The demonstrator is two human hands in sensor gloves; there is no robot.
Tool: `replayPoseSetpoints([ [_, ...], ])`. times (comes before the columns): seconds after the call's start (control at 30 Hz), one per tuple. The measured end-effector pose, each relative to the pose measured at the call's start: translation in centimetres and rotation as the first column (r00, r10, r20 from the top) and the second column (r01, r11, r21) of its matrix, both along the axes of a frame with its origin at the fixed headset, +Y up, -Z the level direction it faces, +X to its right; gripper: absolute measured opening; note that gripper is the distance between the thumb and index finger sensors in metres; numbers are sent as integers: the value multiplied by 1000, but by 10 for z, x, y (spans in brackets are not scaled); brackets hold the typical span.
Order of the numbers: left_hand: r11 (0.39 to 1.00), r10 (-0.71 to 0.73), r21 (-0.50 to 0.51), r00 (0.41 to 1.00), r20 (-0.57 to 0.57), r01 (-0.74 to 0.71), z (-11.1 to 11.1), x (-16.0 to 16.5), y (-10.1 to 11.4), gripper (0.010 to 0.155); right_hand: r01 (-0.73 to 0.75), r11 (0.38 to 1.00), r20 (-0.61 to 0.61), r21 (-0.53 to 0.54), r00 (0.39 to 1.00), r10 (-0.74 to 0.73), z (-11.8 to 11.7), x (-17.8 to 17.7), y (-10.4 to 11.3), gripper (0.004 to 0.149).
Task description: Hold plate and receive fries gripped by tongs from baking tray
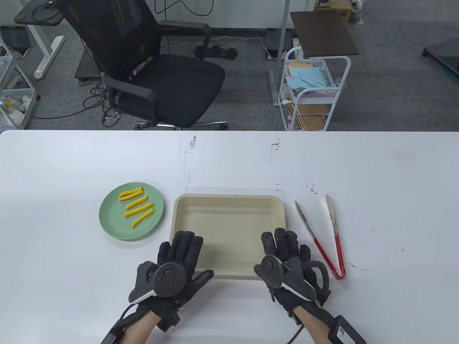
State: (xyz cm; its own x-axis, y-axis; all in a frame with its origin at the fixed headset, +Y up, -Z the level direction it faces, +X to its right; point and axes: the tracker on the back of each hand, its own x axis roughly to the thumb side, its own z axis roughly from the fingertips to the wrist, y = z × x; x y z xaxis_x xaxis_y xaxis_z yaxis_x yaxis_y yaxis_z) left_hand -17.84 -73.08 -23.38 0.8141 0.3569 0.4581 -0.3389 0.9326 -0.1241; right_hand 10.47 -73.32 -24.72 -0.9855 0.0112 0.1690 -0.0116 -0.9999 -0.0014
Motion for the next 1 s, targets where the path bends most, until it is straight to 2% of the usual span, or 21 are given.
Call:
replayPoseSetpoints([
  [1.0,999,-32,-20,999,-26,31,-4,-4,-3,87,14,1000,-9,-19,1000,-14,0,-2,-3,83],
])
